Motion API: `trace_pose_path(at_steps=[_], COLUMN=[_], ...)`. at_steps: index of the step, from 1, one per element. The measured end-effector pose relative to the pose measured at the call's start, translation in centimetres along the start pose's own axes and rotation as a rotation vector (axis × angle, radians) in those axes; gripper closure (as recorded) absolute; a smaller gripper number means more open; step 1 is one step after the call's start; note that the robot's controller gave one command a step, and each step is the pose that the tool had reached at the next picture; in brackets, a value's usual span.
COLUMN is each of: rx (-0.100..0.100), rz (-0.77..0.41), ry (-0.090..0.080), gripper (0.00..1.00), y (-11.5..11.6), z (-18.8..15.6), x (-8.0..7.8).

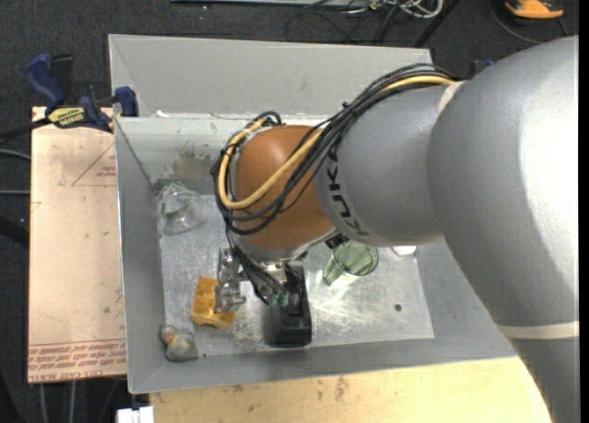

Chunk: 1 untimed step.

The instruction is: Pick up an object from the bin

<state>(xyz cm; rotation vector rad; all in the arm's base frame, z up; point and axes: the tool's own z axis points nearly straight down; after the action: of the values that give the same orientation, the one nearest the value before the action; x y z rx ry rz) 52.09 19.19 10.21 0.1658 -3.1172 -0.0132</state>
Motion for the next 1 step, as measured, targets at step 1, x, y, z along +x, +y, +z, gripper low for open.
trace_pose_path(at_steps=[1], rx=[-0.003], rz=[0.029], ry=[-0.051], gripper=[0.0], y=[-0.68], z=[0.34], x=[-0.7])
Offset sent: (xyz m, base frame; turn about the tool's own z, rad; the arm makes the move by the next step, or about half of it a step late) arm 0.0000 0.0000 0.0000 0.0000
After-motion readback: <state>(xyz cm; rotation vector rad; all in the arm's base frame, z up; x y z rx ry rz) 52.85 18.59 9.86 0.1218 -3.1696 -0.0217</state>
